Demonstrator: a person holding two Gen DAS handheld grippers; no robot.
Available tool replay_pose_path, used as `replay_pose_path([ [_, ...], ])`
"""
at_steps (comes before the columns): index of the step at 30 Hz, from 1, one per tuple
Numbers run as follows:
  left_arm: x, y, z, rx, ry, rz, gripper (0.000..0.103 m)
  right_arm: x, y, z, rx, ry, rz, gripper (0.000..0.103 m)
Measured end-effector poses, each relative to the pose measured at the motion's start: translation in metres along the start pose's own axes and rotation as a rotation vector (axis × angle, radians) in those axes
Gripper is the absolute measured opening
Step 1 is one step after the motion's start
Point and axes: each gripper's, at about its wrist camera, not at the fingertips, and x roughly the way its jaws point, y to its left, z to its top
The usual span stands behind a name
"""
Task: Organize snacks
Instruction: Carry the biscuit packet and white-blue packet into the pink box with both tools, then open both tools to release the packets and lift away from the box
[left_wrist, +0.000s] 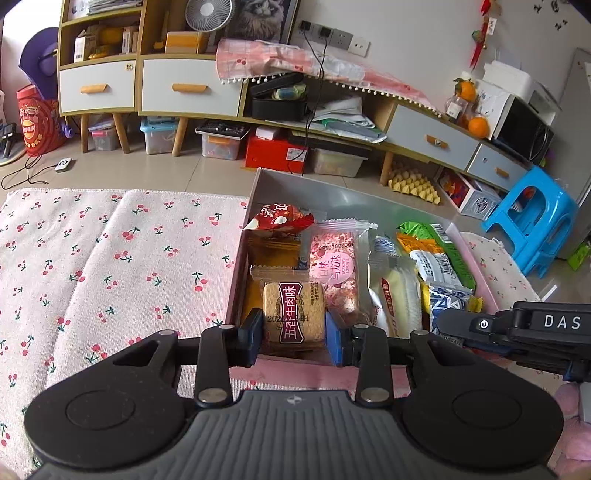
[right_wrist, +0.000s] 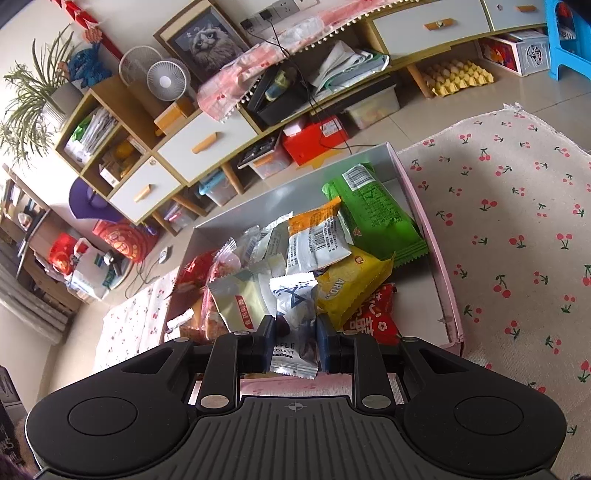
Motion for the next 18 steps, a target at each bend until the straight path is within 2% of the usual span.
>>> replay_pose_path([
  [12, 0.0, 0.0, 0.002, -0.011, 0.008, 0.001, 0.034, 0.001, -0.002, 0.0, 0.005, 0.01, -0.006, 0.027],
  [14, -0.002, 0.0, 0.002, -0.011, 0.005, -0.006, 0.039, -0.001, -0.002, 0.002, 0.002, 0.009, -0.004, 0.027],
  [16, -0.006, -0.002, 0.003, -0.002, -0.006, -0.004, 0.049, -0.005, -0.002, 0.003, 0.002, 0.007, 0.007, 0.036],
  [18, -0.01, -0.005, 0.004, 0.009, -0.016, -0.007, 0.055, -0.009, -0.002, 0.004, -0.001, 0.007, 0.009, 0.042],
])
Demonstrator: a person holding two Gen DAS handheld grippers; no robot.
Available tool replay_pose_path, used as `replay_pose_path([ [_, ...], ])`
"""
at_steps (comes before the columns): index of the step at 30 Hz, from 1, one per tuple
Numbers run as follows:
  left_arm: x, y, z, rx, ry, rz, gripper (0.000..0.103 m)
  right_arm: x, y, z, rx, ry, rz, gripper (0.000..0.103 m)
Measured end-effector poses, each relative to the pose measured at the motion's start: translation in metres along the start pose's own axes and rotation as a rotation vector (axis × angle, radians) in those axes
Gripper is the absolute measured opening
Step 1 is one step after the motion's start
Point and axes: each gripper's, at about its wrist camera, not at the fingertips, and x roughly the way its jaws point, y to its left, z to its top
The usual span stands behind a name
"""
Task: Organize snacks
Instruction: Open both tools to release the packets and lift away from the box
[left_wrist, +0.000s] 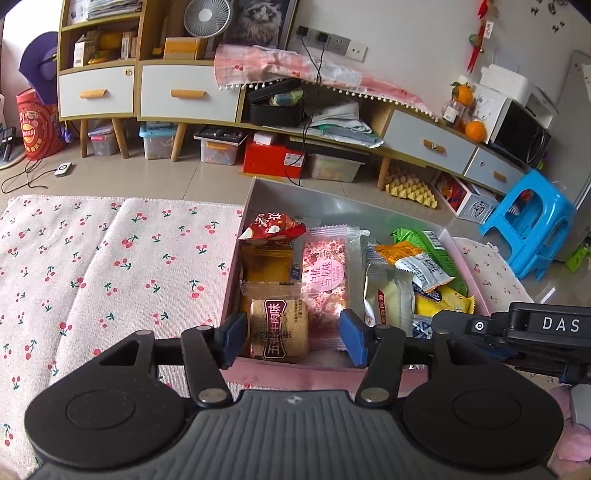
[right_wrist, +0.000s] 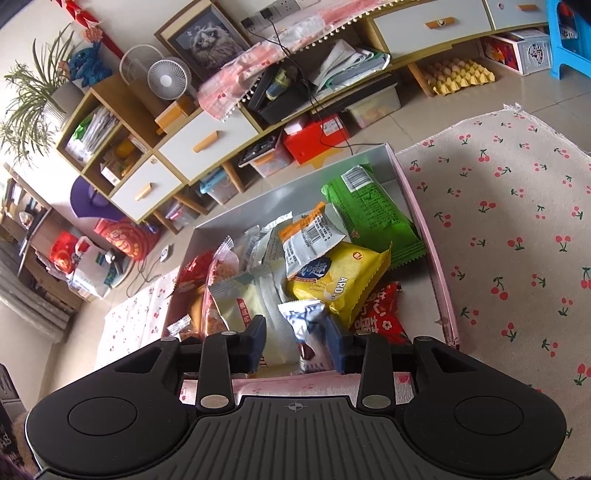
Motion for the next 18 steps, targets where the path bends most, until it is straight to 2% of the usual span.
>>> replay_pose_path([
  [4, -0.01, -0.004, 0.002, 0.008, -0.011, 0.003, 0.07, -0.013, 0.001, 0.001, -0.014, -0.016, 0.002, 0.059],
  [8, -0.018, -0.007, 0.0, 0.022, -0.006, 0.023, 0.078, -0.028, 0.002, 0.001, -0.044, -0.036, -0.006, 0.069],
  [12, -0.027, -0.009, -0.004, 0.03, 0.011, 0.069, 0.096, -0.042, 0.0, -0.003, -0.073, -0.044, -0.033, 0.08],
  [18, -0.043, -0.008, -0.015, 0.038, 0.046, 0.136, 0.102, -0.062, -0.003, -0.011, -0.125, -0.036, -0.096, 0.087],
])
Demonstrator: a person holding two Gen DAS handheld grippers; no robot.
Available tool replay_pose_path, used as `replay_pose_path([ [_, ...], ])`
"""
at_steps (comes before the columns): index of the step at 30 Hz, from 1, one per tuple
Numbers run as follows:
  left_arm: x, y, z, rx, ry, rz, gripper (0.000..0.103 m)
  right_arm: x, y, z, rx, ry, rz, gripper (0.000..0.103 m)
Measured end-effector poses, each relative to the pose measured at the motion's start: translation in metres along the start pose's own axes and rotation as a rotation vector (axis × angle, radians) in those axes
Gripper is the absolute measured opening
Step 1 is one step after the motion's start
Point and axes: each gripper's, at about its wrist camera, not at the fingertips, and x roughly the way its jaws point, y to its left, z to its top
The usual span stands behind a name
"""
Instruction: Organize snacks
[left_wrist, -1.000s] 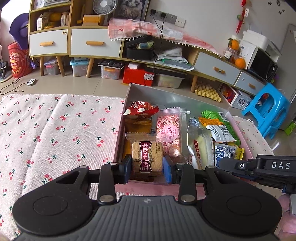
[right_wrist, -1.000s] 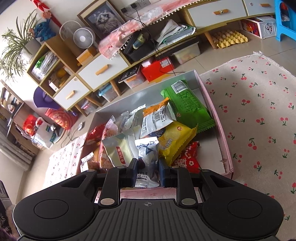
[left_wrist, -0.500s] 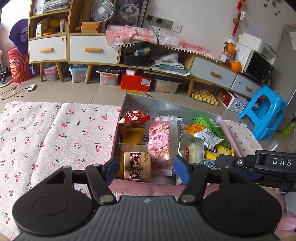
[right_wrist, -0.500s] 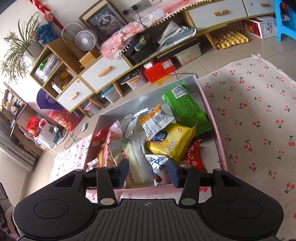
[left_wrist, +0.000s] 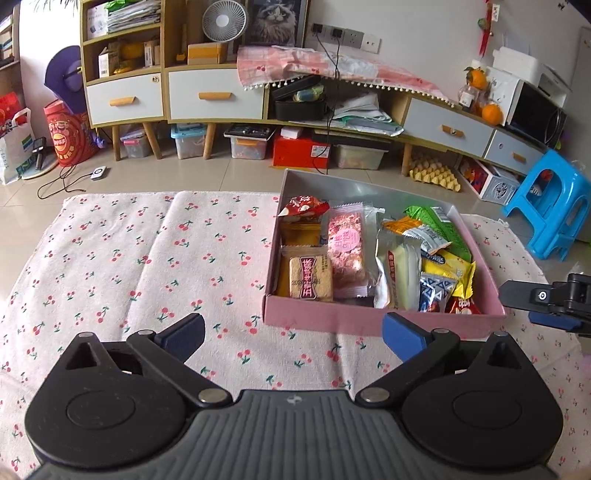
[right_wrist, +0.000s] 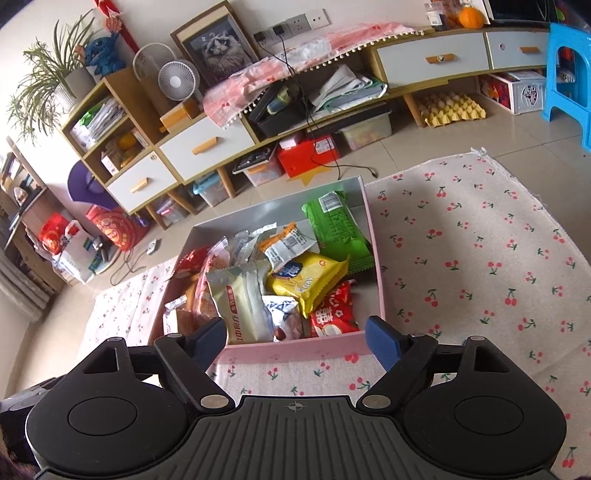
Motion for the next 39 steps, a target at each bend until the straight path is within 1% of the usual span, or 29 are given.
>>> replay_pose_path([
  [4, -0.01, 0.002, -0.008, 0.01, 0.03, 0.037, 0.102, -0.01, -0.002, -0.006, -0.034, 0.011, -0.044, 0.088],
  [10, -0.024, 0.005, -0.019, -0.003, 0.047, 0.065, 0.102, -0.022, -0.002, -0.02, -0.077, 0.037, -0.087, 0.091],
  [14, -0.031, 0.004, -0.026, 0.012, 0.067, 0.093, 0.102, -0.027, 0.0, -0.031, -0.099, 0.071, -0.094, 0.091],
  [17, -0.035, 0.003, -0.03, 0.028, 0.09, 0.127, 0.103, -0.03, 0.003, -0.04, -0.113, 0.094, -0.1, 0.091],
  [20, -0.038, 0.004, -0.034, 0.025, 0.1, 0.149, 0.103, -0.032, 0.006, -0.048, -0.108, 0.115, -0.116, 0.092],
  [27, -0.039, 0.002, -0.045, -0.01, 0.149, 0.151, 0.103, -0.034, 0.012, -0.064, -0.078, 0.165, -0.157, 0.092],
  [31, -0.038, -0.006, -0.051, -0.005, 0.171, 0.142, 0.102, -0.033, 0.02, -0.071, -0.097, 0.163, -0.175, 0.092],
  [39, -0.038, -0.016, -0.055, 0.026, 0.164, 0.142, 0.102, -0.029, 0.032, -0.078, -0.158, 0.163, -0.186, 0.092],
])
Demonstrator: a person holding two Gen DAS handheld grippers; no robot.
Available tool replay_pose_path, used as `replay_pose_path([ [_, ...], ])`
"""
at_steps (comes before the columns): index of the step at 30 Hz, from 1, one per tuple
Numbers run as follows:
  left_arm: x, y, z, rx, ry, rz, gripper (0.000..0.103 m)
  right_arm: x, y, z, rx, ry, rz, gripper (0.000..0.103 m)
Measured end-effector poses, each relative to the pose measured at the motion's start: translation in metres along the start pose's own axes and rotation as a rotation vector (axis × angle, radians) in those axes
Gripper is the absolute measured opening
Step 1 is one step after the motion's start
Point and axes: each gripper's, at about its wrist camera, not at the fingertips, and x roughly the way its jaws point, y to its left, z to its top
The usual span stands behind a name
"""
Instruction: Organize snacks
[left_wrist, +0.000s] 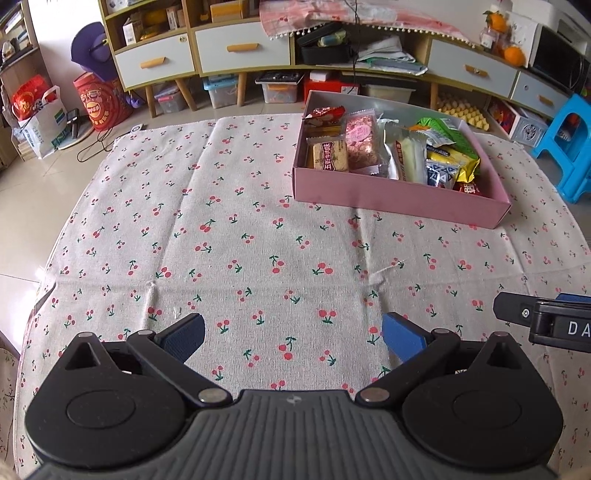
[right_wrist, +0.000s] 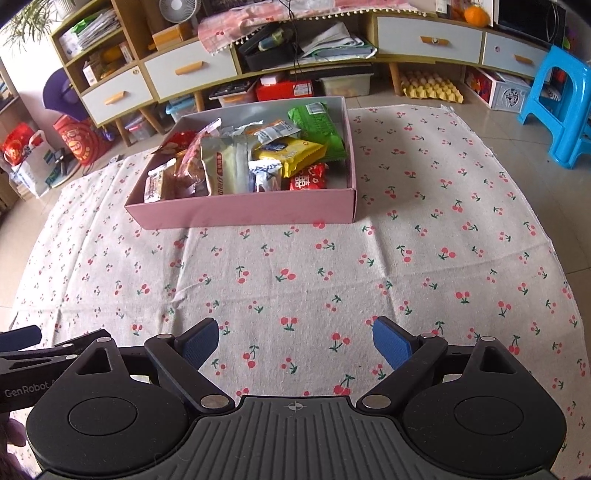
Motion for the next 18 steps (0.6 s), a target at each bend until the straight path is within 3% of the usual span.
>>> replay_pose_path([
  [18, -0.0042, 0.0017, 0.0024, -0.017, -0.024, -0.001, 0.102, -0.0022, -0.0006, 0.0017, 0.005, -0.024, -0.005, 0.093],
])
